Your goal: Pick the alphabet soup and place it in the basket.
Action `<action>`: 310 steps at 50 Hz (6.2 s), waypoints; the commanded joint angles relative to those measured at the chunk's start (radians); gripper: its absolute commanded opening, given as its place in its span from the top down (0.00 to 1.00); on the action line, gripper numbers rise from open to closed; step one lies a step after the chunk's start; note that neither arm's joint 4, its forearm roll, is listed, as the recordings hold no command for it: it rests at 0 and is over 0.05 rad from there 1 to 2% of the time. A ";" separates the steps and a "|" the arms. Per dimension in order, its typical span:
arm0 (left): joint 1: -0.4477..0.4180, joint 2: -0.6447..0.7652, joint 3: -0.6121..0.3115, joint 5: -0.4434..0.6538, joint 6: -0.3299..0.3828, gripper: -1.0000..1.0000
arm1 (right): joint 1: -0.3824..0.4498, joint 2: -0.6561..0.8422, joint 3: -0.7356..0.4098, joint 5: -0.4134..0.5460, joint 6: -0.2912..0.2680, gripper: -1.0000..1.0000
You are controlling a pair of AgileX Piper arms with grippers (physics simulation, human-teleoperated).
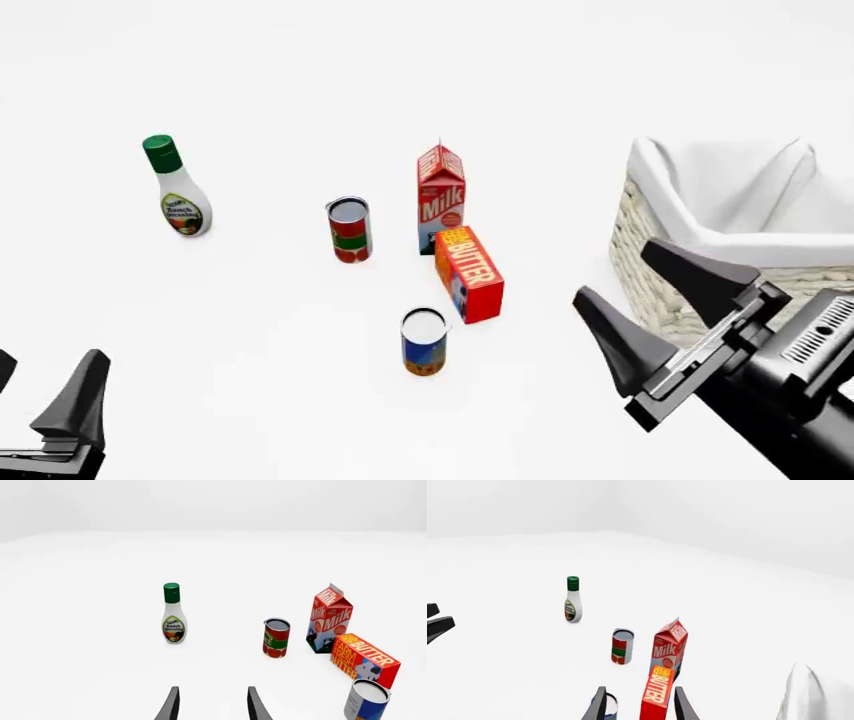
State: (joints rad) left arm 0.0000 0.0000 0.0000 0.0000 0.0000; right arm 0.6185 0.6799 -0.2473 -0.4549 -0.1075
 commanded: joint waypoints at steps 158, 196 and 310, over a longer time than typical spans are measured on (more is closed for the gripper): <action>0.000 0.000 0.000 0.000 0.000 0.00 | 0.115 1.178 -0.332 -0.500 0.098 0.00; 0.000 0.000 0.000 0.000 0.000 0.00 | 0.111 1.267 -0.379 -0.510 0.115 0.00; 0.000 0.000 0.000 0.000 0.000 0.00 | 0.127 1.325 -0.387 -0.539 0.139 1.00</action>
State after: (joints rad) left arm 0.0000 0.0000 0.0000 0.0000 0.0000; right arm 0.7418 2.0653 -0.6603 -0.9888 0.0110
